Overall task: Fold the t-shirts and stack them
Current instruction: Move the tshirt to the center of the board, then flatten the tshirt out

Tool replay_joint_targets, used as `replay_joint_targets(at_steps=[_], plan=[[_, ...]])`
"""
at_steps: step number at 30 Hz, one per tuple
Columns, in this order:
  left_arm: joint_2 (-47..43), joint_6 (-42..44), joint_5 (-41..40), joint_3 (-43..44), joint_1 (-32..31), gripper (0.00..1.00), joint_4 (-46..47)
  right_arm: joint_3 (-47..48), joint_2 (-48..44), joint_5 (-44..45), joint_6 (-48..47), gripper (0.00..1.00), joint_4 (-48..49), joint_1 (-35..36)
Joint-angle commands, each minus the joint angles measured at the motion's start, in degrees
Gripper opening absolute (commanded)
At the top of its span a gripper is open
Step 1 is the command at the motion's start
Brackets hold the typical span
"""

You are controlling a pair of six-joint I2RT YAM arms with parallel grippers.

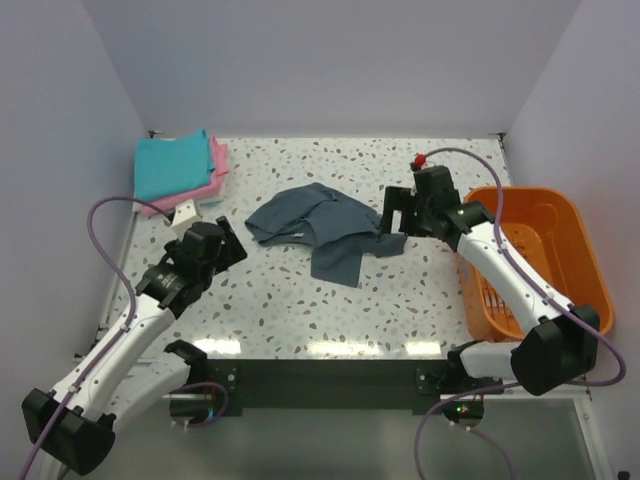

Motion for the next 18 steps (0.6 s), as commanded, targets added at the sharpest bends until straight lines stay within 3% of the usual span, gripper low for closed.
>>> replay_joint_targets(at_steps=[1, 4, 6, 9, 14, 18], plan=[[1.66, -1.86, 0.01, -1.49, 0.20, 1.00, 1.25, -6.50, -6.67, -0.57, 2.43, 0.99, 6.36, 0.52], [7.44, -0.89, 2.65, -2.55, 0.20, 1.00, 6.87, -13.88, -7.91, -0.24, 3.93, 0.99, 7.61, 2.01], [10.96, -0.11, 4.40, -2.29, 0.38, 1.00, 11.34, -15.30, -6.78, 3.87, 4.72, 0.99, 7.78, 2.63], [18.70, 1.82, 9.13, -1.59, 1.61, 1.00, 18.98, -16.01, -3.97, 3.03, 5.78, 0.98, 8.57, 3.16], [31.97, 2.27, 15.03, 2.10, 6.35, 1.00, 25.07, -18.91, -1.50, 5.12, 9.55, 0.98, 12.44, 9.39], [38.83, 2.71, 18.03, 4.21, 7.15, 0.91, 29.20, -20.23, 1.13, 10.92, 14.21, 0.98, 15.43, 16.95]])
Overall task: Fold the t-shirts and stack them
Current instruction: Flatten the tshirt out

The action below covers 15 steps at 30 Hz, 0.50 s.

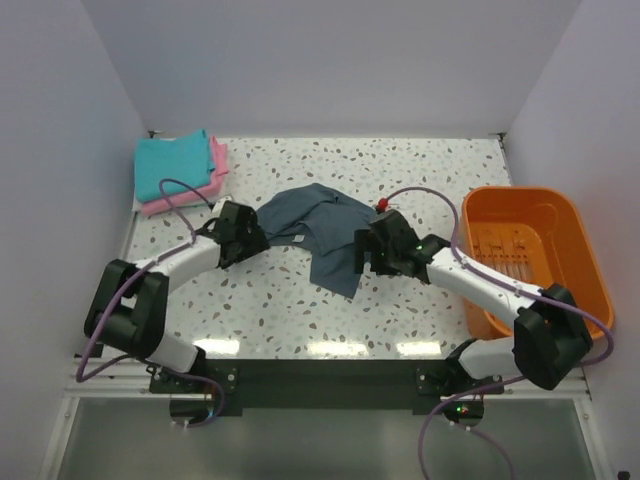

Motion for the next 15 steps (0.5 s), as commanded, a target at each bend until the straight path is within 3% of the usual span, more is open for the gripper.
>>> replay_joint_targets(at_steps=[1, 5, 8, 14, 15], plan=[[4.41, 1.20, 4.42, 4.47, 0.55, 0.90, 8.20, -1.26, 2.62, 5.99, 6.04, 0.98, 5.96, 5.19], [8.73, 2.61, 4.69, 7.46, 0.63, 0.83, 10.23, -1.44, 6.49, 6.17, 7.98, 0.98, 7.46, 6.35], [12.33, 3.49, 2.32, 9.93, 0.81, 0.72, 9.35, -1.53, 10.17, 6.26, 9.30, 0.98, 10.10, 8.63], [15.77, 4.10, 0.82, 11.08, 1.25, 0.47, 9.52, 0.93, 16.86, 9.15, 10.80, 0.96, 11.51, 11.88], [16.03, 4.28, 0.90, 11.16, 1.25, 0.35, 9.79, 1.37, 18.87, 9.42, 10.80, 0.96, 11.69, 12.32]])
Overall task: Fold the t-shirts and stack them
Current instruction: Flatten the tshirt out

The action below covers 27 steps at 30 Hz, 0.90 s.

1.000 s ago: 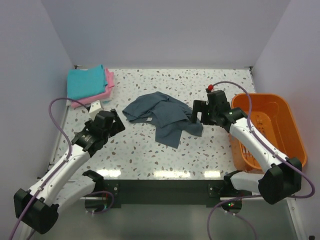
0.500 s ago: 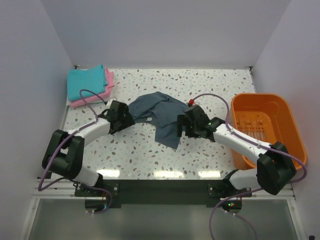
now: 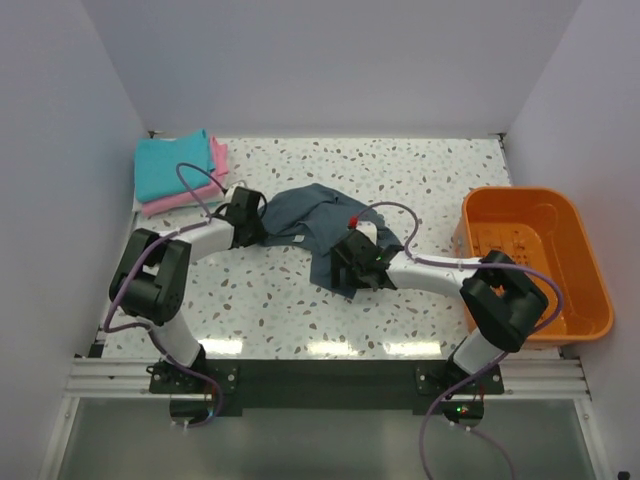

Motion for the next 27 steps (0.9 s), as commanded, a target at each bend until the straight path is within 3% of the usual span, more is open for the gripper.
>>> replay_joint_targets(at_steps=[1, 3, 4, 6, 8, 10, 20, 24, 27], plan=[[1.52, 1.70, -0.85, 1.63, 0.57, 0.25, 2.44, 2.60, 4.03, 3.21, 2.23, 0.95, 2.70, 1.72], [2.14, 2.14, -0.14, 2.07, 0.57, 0.00, 2.54, 4.00, 5.78, 4.44, 2.58, 0.90, 1.74, 2.60], [2.22, 2.23, -0.14, 2.42, 0.57, 0.00, 2.71, 4.36, 7.10, 5.93, 3.10, 0.88, 1.30, 3.48], [2.05, 3.10, 0.04, 2.78, 0.57, 0.00, 2.54, 5.41, 8.16, 7.95, 3.89, 0.69, -0.98, 4.10], [0.39, 3.46, 0.82, 3.04, 0.57, 0.00, 2.18, 6.03, 8.61, 10.06, 5.04, 0.26, -3.53, 4.36], [-3.11, 4.16, 2.05, 2.17, 0.57, 0.00, 2.27, 6.20, 6.25, 11.91, 5.48, 0.00, -6.42, 4.37], [-29.31, 4.87, 7.94, 0.49, 0.57, 0.00, -1.67, 11.90, -23.10, 28.60, -3.65, 0.00, -17.85, 4.37], [-38.89, 4.52, 6.20, 7.06, 0.57, 0.00, -5.98, 19.46, -34.86, 36.16, -8.57, 0.00, -20.41, 4.37], [-44.52, 4.43, 3.12, 13.47, 0.57, 0.00, -9.15, 24.21, -39.54, 36.36, -16.99, 0.00, -16.56, 4.28]])
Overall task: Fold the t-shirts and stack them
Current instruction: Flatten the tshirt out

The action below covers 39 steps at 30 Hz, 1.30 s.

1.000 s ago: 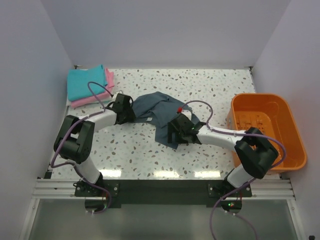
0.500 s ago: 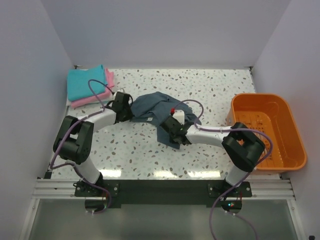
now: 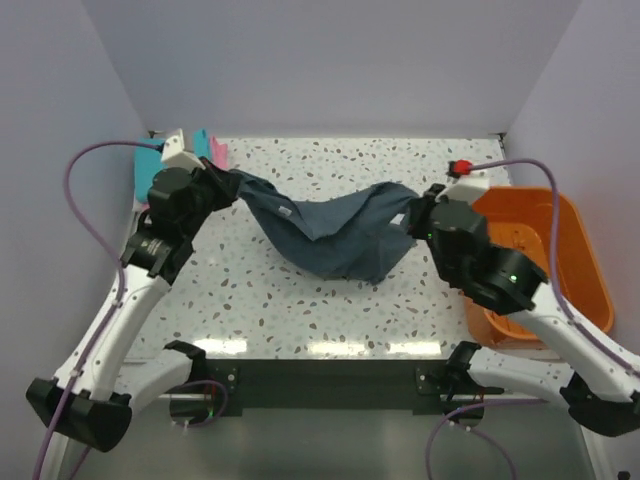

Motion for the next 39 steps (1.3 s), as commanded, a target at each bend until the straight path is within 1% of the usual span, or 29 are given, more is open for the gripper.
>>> replay_joint_targets(at_steps=[1, 5, 8, 11, 13, 16, 17, 19, 20, 21, 22, 23, 24, 25, 26, 27, 29, 30, 31, 32, 33, 34, 35, 36, 37, 38, 39], plan=[[-6.47, 0.97, -3.09, 9.08, 0.38, 0.00, -3.14, 6.46, -4.41, 4.36, -10.08, 0.00, 1.70, -0.01], [-8.77, 1.50, -2.74, 17.94, 0.38, 0.00, -4.37, 13.15, -5.56, 0.48, -14.75, 0.00, 3.38, -0.01], [-9.83, 1.94, -5.10, 21.13, 0.38, 0.00, -4.82, 17.90, -5.12, 0.21, -17.92, 0.00, 4.09, -0.01], [-9.83, 2.64, -5.82, 23.68, 0.38, 0.00, -3.94, 21.69, -3.81, -0.49, -20.46, 0.00, 4.96, -0.01], [-8.25, 3.17, -6.08, 25.17, 0.38, 0.00, -3.24, 23.70, -2.32, 0.73, -23.01, 0.00, 6.36, -0.01], [-4.04, 4.22, -9.58, 26.58, 0.38, 0.00, -1.66, 26.78, 3.13, 4.07, -25.74, 0.00, 8.21, -0.09], [-2.38, 4.84, -10.56, 27.19, 0.38, 0.00, -1.30, 27.57, 6.71, 4.77, -26.70, 0.00, 8.74, -0.09], [4.03, 6.24, -12.22, 31.04, 0.38, 0.00, -0.34, 30.11, 10.24, 5.93, -29.34, 0.00, 10.58, -1.67], [6.49, 7.29, -12.15, 31.07, 0.38, 0.00, 0.71, 31.44, 12.52, 4.18, -29.35, 0.00, 10.50, -3.24], [12.09, 8.17, -11.45, 33.59, 0.46, 0.00, 1.59, 33.01, 16.64, 0.69, -26.39, 0.00, 9.72, -9.52], [15.19, 9.05, -10.92, 35.53, 0.46, 0.00, 2.30, 36.42, 19.20, -10.84, -23.66, 0.00, 7.19, -14.02], [18.35, 10.71, -9.79, 40.16, 0.64, 0.00, 3.44, 37.85, 21.49, -15.21, -21.72, 0.00, 7.08, -18.16], [25.34, 10.99, -9.17, 43.34, 0.99, 0.00, 3.19, 38.82, 26.38, -17.00, -22.05, 0.00, 8.21, -22.46], [29.07, 11.69, -7.94, 46.76, 1.43, 0.00, 3.01, 40.40, 28.70, -17.19, -23.62, 0.00, 12.48, -23.55], [32.67, 12.65, -6.10, 54.19, 2.21, 0.00, 3.09, 41.54, 30.98, -17.89, -25.20, 0.00, 14.79, -25.04], [39.58, 12.84, -5.82, 58.18, 2.57, 0.00, 3.01, 45.99, 36.05, -18.94, -26.43, 0.00, 16.99, -25.66], [46.74, 12.58, -0.92, 68.80, 3.71, 0.00, 0.21, 53.03, 41.08, -21.14, -27.23, 0.00, 17.36, -26.81], [52.95, 12.05, 1.28, 80.60, 4.93, 0.00, -1.11, 60.20, 43.03, -20.80, -27.93, 0.00, 17.62, -27.51], [55.10, 11.44, 7.39, 85.94, 5.55, 0.00, -2.78, 63.67, 46.35, -20.45, -28.38, 0.00, 17.71, -27.60], [56.08, 11.17, 9.45, 90.78, 6.08, 0.00, -2.45, 66.92, 47.43, -20.27, -28.90, 0.00, 17.80, -28.04], [53.56, 11.00, 10.08, 89.61, 6.00, 0.00, -1.31, 71.83, 48.05, -20.01, -29.34, 0.00, 17.97, -28.13], [50.41, 10.99, 10.61, 85.51, 6.09, 0.00, 1.66, 73.18, 47.79, -19.57, -29.52, 0.00, 18.93, -28.04], [46.63, 10.82, 10.88, 74.25, 6.09, 0.00, 10.04, 73.46, 46.92, -19.48, -29.70, 0.00, 19.90, -28.13], [40.24, 10.82, 10.44, 70.04, 6.09, 0.00, 13.26, 71.63, 45.26, -19.30, -29.61, 0.00, 22.43, -28.22], [38.27, 11.43, 10.70, 67.57, 6.00, 0.00, 15.99, 69.53, 43.41, -19.74, -29.61, 0.00, 24.02, -28.22], [36.85, 11.78, 10.79, 66.41, 6.09, 0.00, 15.14, 67.07, 38.61, -20.96, -30.05, 0.00, 25.26, -28.13], [35.54, 11.87, 10.79, 66.49, 6.09, 0.00, 12.79, 62.08, 36.39, -21.41, -29.70, 0.00, 26.05, -28.22]])
